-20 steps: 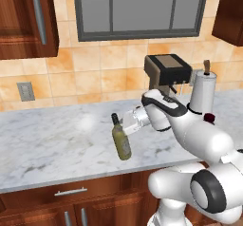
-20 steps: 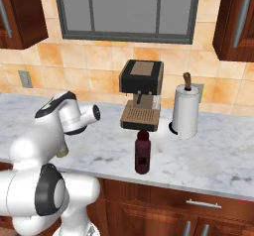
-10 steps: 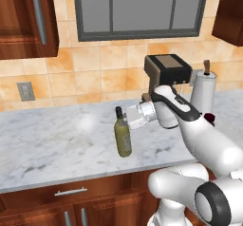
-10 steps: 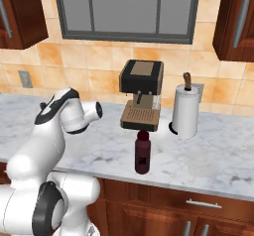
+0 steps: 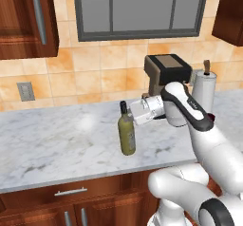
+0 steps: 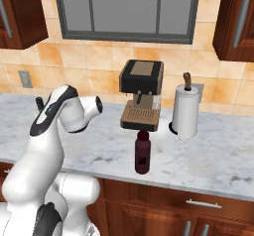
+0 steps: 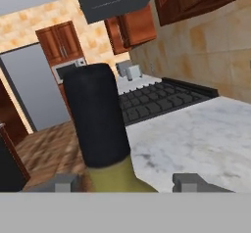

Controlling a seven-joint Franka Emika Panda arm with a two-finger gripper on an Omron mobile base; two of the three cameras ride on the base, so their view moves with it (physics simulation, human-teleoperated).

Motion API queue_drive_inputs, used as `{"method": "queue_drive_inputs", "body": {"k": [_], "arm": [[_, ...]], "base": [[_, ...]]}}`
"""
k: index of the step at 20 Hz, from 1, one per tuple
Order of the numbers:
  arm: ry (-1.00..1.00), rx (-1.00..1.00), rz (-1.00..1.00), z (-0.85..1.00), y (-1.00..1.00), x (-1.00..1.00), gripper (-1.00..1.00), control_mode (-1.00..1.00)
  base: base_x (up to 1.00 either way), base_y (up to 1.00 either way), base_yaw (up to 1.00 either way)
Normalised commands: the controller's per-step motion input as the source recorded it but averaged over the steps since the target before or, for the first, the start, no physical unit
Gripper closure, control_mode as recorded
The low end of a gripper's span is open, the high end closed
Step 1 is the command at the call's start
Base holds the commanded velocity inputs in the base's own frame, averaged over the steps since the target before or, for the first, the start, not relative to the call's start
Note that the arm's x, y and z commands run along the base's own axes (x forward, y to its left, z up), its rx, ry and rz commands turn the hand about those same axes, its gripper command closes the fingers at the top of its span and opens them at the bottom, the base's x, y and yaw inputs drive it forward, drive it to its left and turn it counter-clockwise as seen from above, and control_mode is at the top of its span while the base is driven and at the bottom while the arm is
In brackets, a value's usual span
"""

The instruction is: There is a wine glass and glass cup on the dining counter. Place the wine bottle next to the wine glass and the juice bottle next to the glass cup.

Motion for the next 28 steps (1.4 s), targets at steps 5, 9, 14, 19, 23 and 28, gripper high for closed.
{"method": "queue_drive_inputs", "body": {"k": [5,9,14,19,23,28], "arm": [[0.0,0.13,0.0,0.12,-0.11,-0.29,1.0,-1.0],[0.0,0.09,0.0,0.06,-0.06,-0.31,1.0,-1.0],[0.0,0.02,0.0,0.0,-0.02,-0.09,1.0,-1.0],[0.0,0.0,0.0,0.0,0.0,0.0,1.0,-1.0],[0.0,0.0,0.0,0.0,0.0,0.0,1.0,-1.0],[0.0,0.0,0.0,0.0,0.0,0.0,1.0,-1.0]], "base": [[0.0,0.0,0.0],[0.0,0.0,0.0],[0.0,0.0,0.0],[0.0,0.0,0.0],[0.0,0.0,0.0],[0.0,0.0,0.0]]}}
